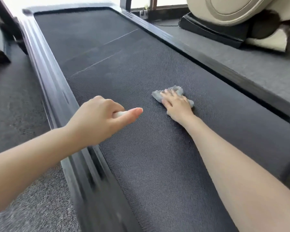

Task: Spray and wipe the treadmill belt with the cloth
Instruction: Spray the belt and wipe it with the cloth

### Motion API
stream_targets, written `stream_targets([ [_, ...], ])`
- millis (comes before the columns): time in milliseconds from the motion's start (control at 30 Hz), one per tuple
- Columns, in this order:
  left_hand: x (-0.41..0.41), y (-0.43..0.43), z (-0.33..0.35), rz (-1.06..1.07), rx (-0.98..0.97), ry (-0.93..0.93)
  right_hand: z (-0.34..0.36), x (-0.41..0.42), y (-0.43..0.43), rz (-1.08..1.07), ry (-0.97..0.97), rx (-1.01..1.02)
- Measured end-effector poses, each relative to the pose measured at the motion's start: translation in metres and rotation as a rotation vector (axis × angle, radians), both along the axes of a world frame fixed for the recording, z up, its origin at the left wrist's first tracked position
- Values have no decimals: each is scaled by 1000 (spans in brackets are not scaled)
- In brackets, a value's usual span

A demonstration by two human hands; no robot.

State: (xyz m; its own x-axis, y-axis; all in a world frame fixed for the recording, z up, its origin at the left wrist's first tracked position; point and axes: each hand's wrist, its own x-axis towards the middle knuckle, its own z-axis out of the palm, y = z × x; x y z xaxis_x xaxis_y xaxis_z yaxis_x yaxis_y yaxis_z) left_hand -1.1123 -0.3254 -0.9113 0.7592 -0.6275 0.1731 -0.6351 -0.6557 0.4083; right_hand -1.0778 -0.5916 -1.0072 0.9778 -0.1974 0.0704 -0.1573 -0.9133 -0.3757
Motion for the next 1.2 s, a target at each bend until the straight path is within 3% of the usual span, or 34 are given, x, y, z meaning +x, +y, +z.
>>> stream_targets([
  [100,-3,-2,-2,-22,26,-7,-3,-24,31,276,-33,14],
  [233,-12,0,-1,-50,23,-34,-10,-118,56,594,-105,52],
  [433,-30,8,-12,-108,53,-11,-15,-241,80,753,-134,-9],
  [567,-39,9,-18,-131,65,5,8,-260,43,535,-258,69],
  [700,-42,10,-16,-128,65,23,14,-226,-44,57,-279,175],
  [800,-42,14,-16,-102,67,27,6,-194,-92,-297,-118,155],
  [867,-43,15,-18,-88,67,44,0,-171,-93,-363,-25,116],
  [1033,-47,13,-22,-124,114,38,-1,-154,-14,6,-40,86],
  [1133,-52,8,-21,-164,106,17,-4,-203,26,339,-108,91],
  [1200,-54,6,-21,-195,97,12,-11,-246,43,425,-96,84],
])
